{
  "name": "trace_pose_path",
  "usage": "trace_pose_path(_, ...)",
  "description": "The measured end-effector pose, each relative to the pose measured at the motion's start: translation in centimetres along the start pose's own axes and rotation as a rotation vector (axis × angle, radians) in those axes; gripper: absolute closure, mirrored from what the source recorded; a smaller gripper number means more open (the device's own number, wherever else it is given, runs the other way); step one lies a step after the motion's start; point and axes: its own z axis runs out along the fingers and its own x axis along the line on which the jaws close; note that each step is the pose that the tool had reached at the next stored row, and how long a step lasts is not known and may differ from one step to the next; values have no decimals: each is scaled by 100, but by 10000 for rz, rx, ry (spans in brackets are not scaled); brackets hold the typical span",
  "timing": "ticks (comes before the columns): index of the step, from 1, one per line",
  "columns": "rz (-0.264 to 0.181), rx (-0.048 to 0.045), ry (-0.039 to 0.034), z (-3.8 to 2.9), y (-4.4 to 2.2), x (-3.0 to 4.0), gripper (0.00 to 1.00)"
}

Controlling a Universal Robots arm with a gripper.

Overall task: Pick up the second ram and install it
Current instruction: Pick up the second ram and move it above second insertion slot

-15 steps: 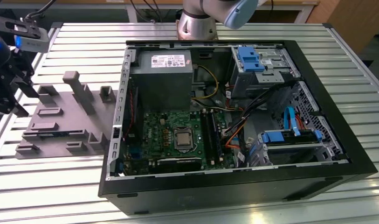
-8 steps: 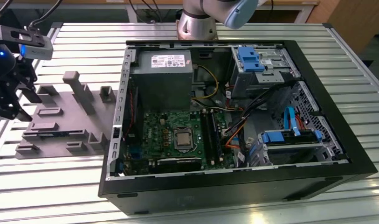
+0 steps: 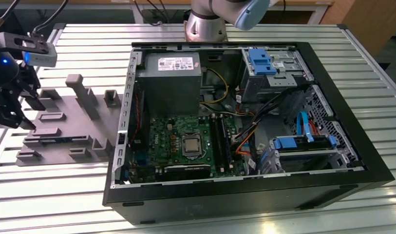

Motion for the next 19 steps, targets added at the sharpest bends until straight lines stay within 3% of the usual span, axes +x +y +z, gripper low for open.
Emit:
trace_pose_path(7, 0, -1, 6, 114, -3, 2, 47)
trace_pose_path(19, 0, 0, 6, 134, -4, 2, 47)
